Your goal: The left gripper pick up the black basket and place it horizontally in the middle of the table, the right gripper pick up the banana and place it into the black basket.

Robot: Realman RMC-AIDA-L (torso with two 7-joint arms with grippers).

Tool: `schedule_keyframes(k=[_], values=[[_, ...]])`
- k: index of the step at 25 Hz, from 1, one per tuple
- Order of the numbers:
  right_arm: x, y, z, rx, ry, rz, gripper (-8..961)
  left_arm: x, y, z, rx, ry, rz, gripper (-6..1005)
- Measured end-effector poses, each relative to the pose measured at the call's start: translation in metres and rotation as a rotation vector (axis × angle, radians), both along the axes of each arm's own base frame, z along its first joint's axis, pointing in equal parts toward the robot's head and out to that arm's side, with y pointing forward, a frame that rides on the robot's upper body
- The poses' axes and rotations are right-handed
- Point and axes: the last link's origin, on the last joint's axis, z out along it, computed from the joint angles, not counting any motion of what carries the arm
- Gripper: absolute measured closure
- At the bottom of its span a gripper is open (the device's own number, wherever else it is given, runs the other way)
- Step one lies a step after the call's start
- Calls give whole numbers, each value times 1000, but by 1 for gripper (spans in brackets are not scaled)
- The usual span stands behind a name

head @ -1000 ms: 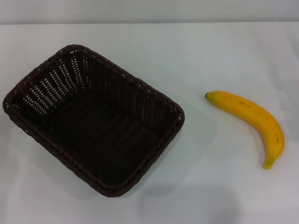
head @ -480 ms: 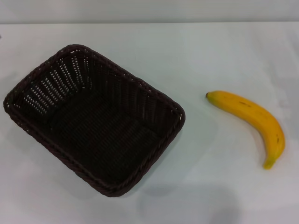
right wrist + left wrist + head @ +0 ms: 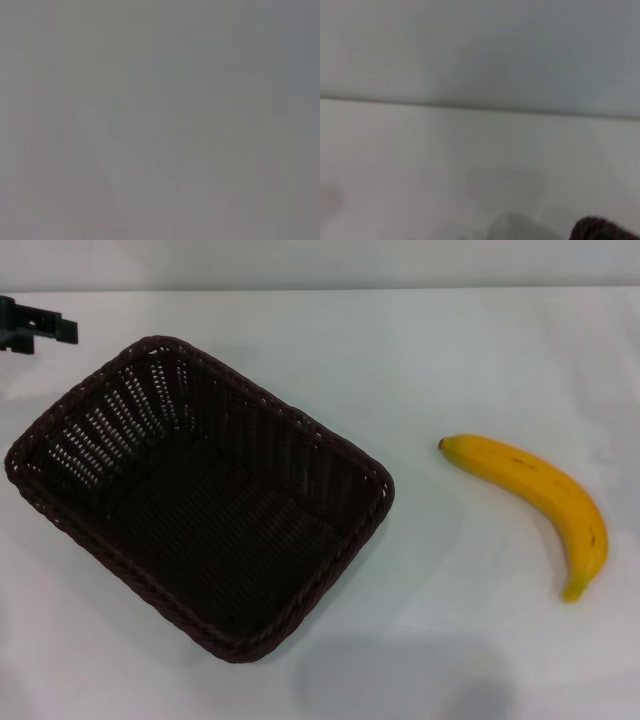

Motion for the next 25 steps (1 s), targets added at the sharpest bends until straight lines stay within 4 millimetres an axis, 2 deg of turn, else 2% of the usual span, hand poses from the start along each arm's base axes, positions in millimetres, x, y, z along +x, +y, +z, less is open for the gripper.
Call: schedule_keyframes(k=[7,17,22,25], values=[[0,1,2,4,0,-4,80,14,13,-22,-61,138,-37,243],[-1,4,1,1,2,-4,80,20,11,-38,-100,144,-98,282],[-4,7,0,0,2,1,81,18,8,-44,-132,176,-109,467],[-4,8,0,-3,3,0,81,18,7,-51,-148,189,-115,468]])
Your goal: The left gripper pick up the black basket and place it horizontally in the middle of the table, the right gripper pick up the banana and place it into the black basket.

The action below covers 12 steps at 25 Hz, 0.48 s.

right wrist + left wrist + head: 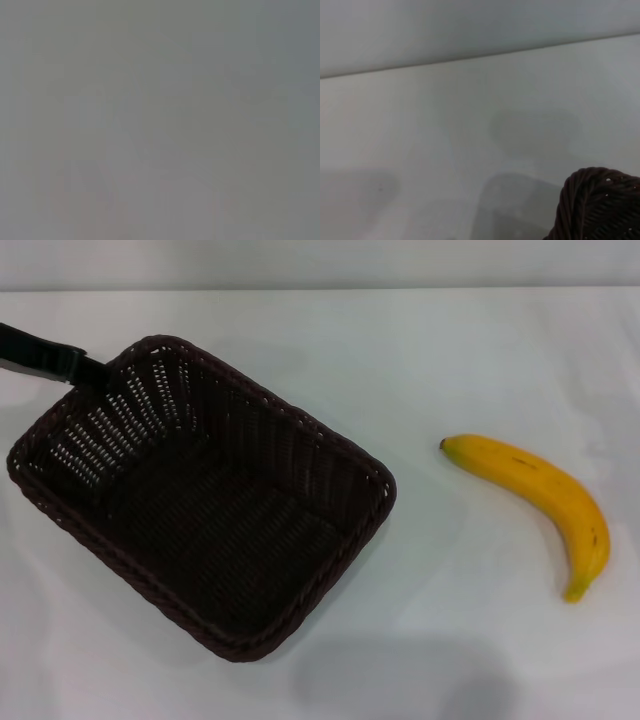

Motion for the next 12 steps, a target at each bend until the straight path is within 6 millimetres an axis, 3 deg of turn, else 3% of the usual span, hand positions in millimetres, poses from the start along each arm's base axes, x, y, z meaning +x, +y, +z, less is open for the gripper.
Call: schedule_keyframes(k=[12], values=[[1,0,-1,1,4,-5,81,-2,1,-15,10,20,1,560]])
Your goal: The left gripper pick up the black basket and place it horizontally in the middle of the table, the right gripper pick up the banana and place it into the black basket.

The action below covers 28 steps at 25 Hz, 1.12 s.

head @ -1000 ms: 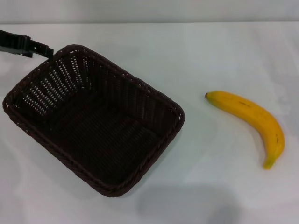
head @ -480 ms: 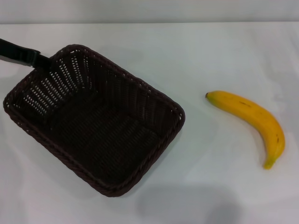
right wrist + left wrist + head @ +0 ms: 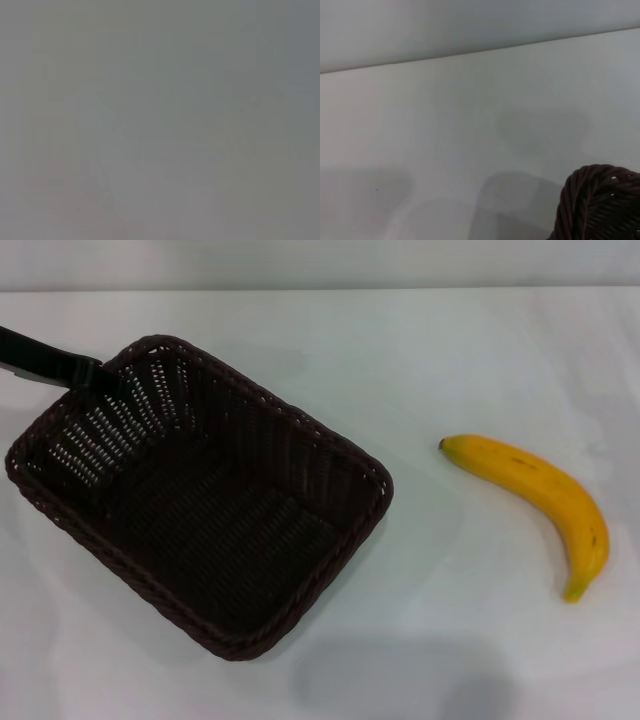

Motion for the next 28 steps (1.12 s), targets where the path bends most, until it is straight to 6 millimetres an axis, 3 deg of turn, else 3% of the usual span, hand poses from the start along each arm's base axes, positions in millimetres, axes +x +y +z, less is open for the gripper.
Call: schedule_keyframes(k=[4,10,15,24,28], values=[[2,-1,2,12,7,-10,81,1,-1,-3,-4,-8,1,597],[4,-2,4,24,11,-17,81,-2,-5,-7,-5,-48,41,757],[5,-2,7,28,6,-16,81,0,-11,-1,17,-193,76,802],[4,0,11,33,-3,-14,81,-7,-29,21,119,-520,141,801],[5,3,12,29,-6,-23,81,-14,-38,21,154,-627,218,798]])
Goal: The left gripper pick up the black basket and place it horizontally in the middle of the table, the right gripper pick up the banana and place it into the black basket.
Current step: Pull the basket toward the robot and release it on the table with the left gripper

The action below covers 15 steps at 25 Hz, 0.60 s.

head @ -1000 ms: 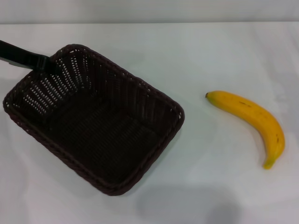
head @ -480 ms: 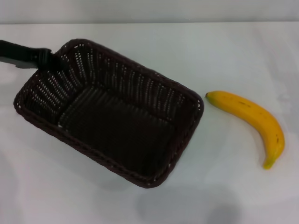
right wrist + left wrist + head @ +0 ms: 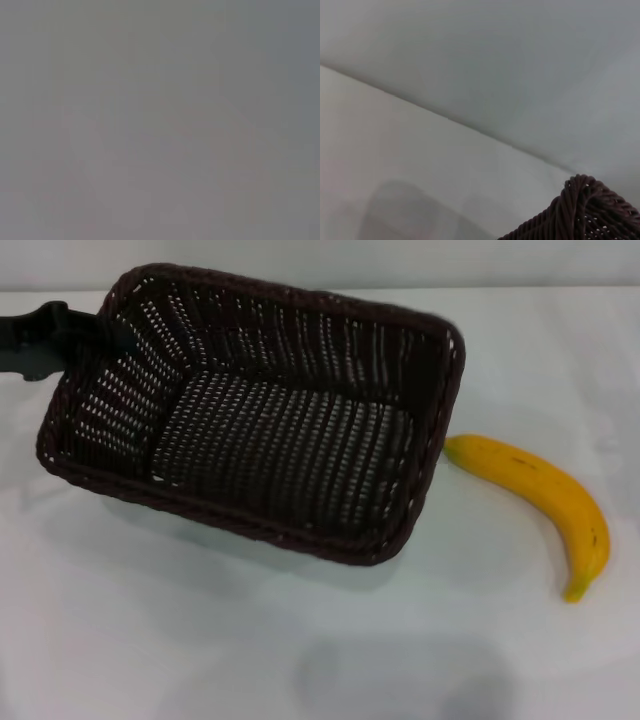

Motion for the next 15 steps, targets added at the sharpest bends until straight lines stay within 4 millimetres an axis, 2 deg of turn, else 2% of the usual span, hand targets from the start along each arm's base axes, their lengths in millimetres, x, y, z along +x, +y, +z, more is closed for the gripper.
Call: schedule_keyframes(k=[5,12,15], values=[[0,4,0,-8,-1,-12,82,-9,-7,-5,15,-78,67,794],[2,9,-4,-35,3,-47,82,-41,-3,-16,117,-43,219,788],[1,14,-6,-51,1,-61,82,-45,0,-21,148,-30,245,786]])
